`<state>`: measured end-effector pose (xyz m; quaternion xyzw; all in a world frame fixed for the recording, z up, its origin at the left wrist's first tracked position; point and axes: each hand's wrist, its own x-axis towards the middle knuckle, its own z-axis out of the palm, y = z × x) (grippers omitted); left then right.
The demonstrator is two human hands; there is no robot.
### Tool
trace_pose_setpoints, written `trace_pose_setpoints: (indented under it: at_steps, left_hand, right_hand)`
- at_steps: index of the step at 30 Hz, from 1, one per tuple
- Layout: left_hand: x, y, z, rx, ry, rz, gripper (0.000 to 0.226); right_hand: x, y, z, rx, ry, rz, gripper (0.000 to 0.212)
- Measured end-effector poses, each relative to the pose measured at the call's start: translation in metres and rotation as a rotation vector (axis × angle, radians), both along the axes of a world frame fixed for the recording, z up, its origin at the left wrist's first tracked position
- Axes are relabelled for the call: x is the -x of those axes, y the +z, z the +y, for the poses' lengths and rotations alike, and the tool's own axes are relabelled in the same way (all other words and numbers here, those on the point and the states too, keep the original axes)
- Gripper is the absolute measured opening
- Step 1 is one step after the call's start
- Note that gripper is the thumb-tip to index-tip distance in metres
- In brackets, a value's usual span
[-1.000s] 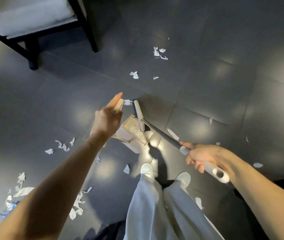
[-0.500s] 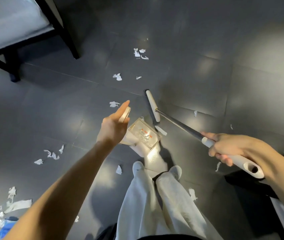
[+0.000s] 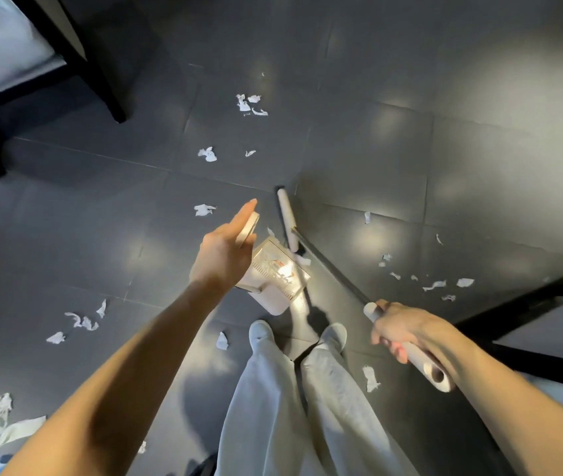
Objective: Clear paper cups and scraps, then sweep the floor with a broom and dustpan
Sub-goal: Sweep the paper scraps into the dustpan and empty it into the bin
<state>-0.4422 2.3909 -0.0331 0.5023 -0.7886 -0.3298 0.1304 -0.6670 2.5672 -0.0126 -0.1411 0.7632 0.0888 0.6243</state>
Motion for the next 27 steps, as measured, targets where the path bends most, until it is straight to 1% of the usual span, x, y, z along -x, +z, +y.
trace_pose_setpoints:
  at_steps: [1,3,4,6,8,10,11,14,15,16,18,19,21,22,23,24,25,27]
  left_hand:
    - [-0.001,0.000,0.001,-0.008,0.011,0.013,0.055]
    - [-0.003,-0.003,0.002,0.079,0.000,-0.008,0.056]
    - [-0.006,-0.004,0.002,0.128,-0.003,-0.012,0.056]
    - [-0.014,0.002,0.004,0.182,-0.020,-0.035,0.056]
    - [-0.025,0.004,0.008,0.276,-0.056,-0.054,0.054]
    - [-0.039,0.005,0.007,0.206,0.026,-0.085,0.056]
    - [-0.048,0.004,0.004,0.187,0.063,-0.145,0.055]
    - [-0.075,-0.004,0.002,0.256,-0.021,-0.350,0.046]
    - [-0.084,-0.003,0.003,0.263,-0.007,-0.365,0.048]
    - [-0.093,0.000,0.002,0.250,0.060,-0.322,0.049]
    - [-0.108,0.001,0.001,0.189,0.249,-0.185,0.044]
    - [-0.118,0.001,-0.001,0.148,0.355,-0.140,0.044]
    - [-0.130,0.004,-0.005,0.165,0.426,-0.071,0.042]
    - [-0.138,0.002,-0.007,0.202,0.428,-0.072,0.038]
    - [-0.145,0.002,-0.014,0.207,0.476,-0.049,0.036]
    - [-0.150,0.003,-0.020,0.175,0.560,0.007,0.040]
    - [-0.155,0.004,-0.026,0.117,0.615,0.030,0.046]
    - [-0.163,0.003,-0.043,0.075,0.714,0.060,0.051]
  right_hand:
    - [-0.004,0.001,0.001,-0.005,0.043,-0.034,0.035]
    - [-0.011,0.007,0.003,0.004,0.123,-0.080,0.048]
    - [-0.013,0.010,0.004,0.015,0.127,-0.088,0.053]
    - [-0.012,0.018,0.004,0.034,0.150,-0.075,0.058]
    - [-0.008,0.028,0.001,0.041,0.173,-0.062,0.054]
    - [-0.005,0.037,-0.005,0.054,0.187,-0.048,0.049]
    - [-0.005,0.041,-0.010,0.062,0.210,-0.036,0.046]
    - [-0.011,0.047,-0.032,0.107,0.300,0.001,0.036]
    - [-0.014,0.048,-0.042,0.118,0.329,0.005,0.035]
    - [-0.018,0.048,-0.052,0.123,0.347,0.007,0.035]
    - [-0.023,0.050,-0.074,0.120,0.383,0.000,0.040]
    - [-0.029,0.049,-0.087,0.123,0.426,-0.004,0.040]
    - [-0.040,0.048,-0.115,0.140,0.506,-0.006,0.036]
    - [-0.047,0.046,-0.129,0.155,0.532,-0.002,0.031]
    - [-0.055,0.044,-0.144,0.171,0.549,0.005,0.027]
    - [-0.063,0.042,-0.158,0.188,0.564,0.014,0.025]
    - [-0.072,0.040,-0.171,0.203,0.580,0.027,0.025]
    - [-0.091,0.033,-0.196,0.237,0.612,0.052,0.028]
